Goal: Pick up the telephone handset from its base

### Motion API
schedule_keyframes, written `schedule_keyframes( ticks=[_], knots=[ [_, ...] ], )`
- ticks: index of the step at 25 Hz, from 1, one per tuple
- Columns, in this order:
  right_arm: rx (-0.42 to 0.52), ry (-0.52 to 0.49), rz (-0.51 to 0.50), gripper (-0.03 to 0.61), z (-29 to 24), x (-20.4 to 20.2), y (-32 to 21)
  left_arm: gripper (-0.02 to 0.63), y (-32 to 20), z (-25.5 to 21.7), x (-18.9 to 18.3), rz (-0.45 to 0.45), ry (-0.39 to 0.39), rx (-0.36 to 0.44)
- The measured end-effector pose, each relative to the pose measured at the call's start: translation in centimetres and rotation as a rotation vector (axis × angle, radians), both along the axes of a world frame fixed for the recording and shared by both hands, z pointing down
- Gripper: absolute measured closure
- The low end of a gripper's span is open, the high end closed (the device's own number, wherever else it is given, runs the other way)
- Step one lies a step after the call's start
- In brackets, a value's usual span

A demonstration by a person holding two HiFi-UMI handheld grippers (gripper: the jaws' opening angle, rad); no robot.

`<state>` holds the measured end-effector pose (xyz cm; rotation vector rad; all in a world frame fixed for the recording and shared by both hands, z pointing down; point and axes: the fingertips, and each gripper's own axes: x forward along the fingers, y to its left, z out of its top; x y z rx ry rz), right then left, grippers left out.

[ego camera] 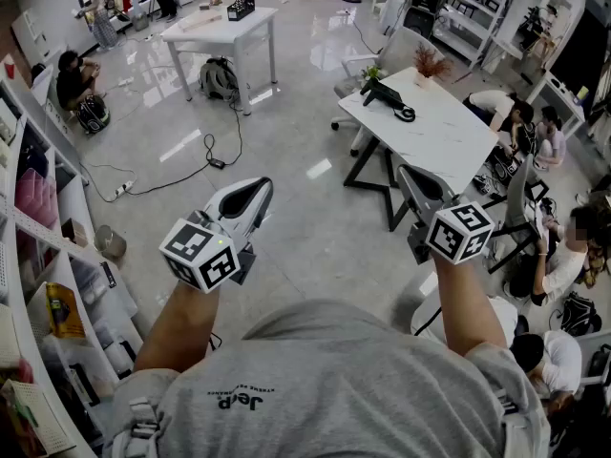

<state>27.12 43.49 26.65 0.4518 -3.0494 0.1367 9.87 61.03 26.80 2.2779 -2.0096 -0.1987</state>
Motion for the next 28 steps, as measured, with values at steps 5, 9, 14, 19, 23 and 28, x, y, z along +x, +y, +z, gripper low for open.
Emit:
schedule_keyframes(
  ticks=[5, 9, 14, 19, 23, 28],
  knots=[
    [0.007, 0.001, -0.001, 0.575, 0.0, -0.2, -0.3, 0.554, -0.3, 0.0, -0.2, 0.0, -0.003, 0.0],
    [0.018, 0.004, 0.001, 0.575, 0.0, -0.4, -0.5, 0.554, -0.5, 0.1, -0.3, -0.002, -0.004, -0.001],
    [0.022, -0.003, 0.008, 0.575, -0.4, -0.5, -1.2, 0.554, -0.9, 0.0, -0.7, -0.006, -0.003, -0.001],
    [0.01, -0.021, 0.02, 0.574, -0.5, 0.3, -2.6, 0.554, -2.2, 0.1, -0.2, -0.01, 0.009, -0.003],
    [0.007, -0.024, 0.003, 0.574, -0.6, 1.0, -3.2, 0.467, -3.2, -0.4, 1.1, 0.013, -0.005, -0.001],
    [0.006, -0.026, -0.018, 0.574, -0.6, 3.3, -4.6, 0.273, -5.0, -0.9, 3.5, 0.007, -0.031, 0.003]
  ],
)
